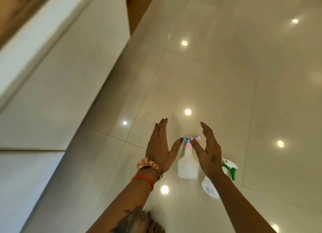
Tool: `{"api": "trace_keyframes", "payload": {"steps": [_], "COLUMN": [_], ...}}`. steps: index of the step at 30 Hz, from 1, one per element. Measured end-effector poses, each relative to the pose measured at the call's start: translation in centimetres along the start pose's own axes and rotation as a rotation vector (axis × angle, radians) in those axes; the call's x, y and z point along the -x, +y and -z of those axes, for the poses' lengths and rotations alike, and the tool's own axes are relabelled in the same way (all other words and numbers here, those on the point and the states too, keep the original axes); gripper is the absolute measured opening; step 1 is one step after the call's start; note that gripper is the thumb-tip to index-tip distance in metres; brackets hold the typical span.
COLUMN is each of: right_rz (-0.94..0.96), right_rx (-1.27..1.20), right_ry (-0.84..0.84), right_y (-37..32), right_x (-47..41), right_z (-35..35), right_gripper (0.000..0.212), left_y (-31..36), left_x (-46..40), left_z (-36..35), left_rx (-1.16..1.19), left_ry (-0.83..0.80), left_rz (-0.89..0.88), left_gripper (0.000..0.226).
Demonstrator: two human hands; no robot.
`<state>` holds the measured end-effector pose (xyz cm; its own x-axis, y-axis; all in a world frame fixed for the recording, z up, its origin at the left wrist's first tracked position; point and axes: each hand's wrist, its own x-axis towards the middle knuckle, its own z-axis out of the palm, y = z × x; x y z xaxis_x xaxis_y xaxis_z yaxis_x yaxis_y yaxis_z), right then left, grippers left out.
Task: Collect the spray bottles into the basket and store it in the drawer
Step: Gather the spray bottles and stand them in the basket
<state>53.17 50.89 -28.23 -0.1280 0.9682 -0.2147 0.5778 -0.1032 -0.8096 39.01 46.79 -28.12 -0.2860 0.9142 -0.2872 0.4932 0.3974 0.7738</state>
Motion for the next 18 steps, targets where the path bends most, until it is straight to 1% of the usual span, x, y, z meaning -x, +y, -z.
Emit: {"api": "trace_keyframes", "payload": {"steps": [3,9,12,15,18], "right_rz": [-0.123,-0.303,-0.375,-0.441,-0.518], "right_rx": [0.007,0.047,0.039,0.081,0.055], "right_ry": [0.011,-0.012,-0.020,-0.062,-0.103], "right_y": [5.2,13.5,16.5,19.2,20.8], "right_x": [1.1,2.4,2.5,2.5,2.6], "right_z": [-0.3,-2.9,-4.4,-5.5,-6.1], "right_gripper": [0.056,0.063,0.066,0.069,0.071], "left_y": [-2.2,-6.7,-8.6,-9.9,-10.4], "left_x": [-0.1,-0.1,-0.1,-0.1,-0.3], "left_z": [-4.9,-13.1,-15.5,-17.4,-18.5], "left_rx": [-0.013,-0.047,-0.020,-0.023,-0.014], "left_ry": [-0.119,-0.268,-0.291,-0.338,-0.415], "left_rz": [0.067,0.247,0.327,0.362,0.400], "left_gripper": [0.077,0.080,0.080,0.078,0.070]}}
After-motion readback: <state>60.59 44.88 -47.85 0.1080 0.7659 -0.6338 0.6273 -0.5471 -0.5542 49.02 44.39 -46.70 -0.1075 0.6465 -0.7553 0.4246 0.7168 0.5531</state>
